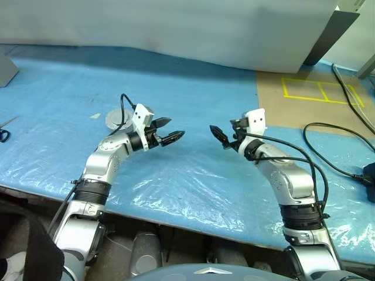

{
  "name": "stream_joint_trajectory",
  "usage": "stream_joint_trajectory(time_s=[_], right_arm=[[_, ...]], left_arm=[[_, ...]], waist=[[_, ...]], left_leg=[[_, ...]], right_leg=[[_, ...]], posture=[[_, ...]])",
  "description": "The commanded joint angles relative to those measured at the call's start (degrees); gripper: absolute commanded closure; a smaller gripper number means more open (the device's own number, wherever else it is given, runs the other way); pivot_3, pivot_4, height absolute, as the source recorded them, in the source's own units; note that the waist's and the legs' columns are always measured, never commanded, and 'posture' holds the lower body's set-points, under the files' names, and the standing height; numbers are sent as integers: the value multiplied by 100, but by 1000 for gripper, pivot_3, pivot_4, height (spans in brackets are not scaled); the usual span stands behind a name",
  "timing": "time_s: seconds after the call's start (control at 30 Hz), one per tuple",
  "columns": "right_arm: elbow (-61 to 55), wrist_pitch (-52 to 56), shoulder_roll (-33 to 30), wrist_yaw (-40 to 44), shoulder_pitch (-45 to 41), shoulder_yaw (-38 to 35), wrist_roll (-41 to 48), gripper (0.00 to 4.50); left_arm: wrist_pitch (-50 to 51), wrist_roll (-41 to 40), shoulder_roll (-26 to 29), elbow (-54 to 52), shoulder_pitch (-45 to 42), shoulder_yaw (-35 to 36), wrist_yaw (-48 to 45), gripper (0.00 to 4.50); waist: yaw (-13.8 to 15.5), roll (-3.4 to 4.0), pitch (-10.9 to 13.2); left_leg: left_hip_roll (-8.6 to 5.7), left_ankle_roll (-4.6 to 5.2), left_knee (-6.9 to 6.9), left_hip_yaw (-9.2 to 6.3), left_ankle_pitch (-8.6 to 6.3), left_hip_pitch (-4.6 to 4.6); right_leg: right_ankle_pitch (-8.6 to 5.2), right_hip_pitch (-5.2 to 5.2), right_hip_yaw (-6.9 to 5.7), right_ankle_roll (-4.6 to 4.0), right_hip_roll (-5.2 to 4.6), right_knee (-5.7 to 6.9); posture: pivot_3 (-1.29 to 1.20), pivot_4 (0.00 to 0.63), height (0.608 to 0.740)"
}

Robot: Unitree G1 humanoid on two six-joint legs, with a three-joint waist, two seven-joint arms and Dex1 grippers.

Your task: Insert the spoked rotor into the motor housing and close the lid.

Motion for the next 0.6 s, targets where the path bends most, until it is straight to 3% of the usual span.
stream_joint_trajectory(time_s=[0.03, 0.6], right_arm=[[-169, 55, -36, 55, -90, -166, 150, 0], [-156, 36, -131, 68, -71, -141, -51, 0]], left_arm=[[130, -123, 65, -387, -13, 147, -3, 17], [19, 75, 28, -584, 188, 20, 86, 17]], waist=[[3, 0, 0], [1, 1, 0]], left_leg=[[0, 0, 1, 0, 0, 0], [1, 0, 1, 0, 0, 4]], right_leg=[[0, 0, 0, 0, 0, 1], [1, 2, 0, 0, 0, 1]], posture=[[0, 150, 740], [0, 150, 740]])
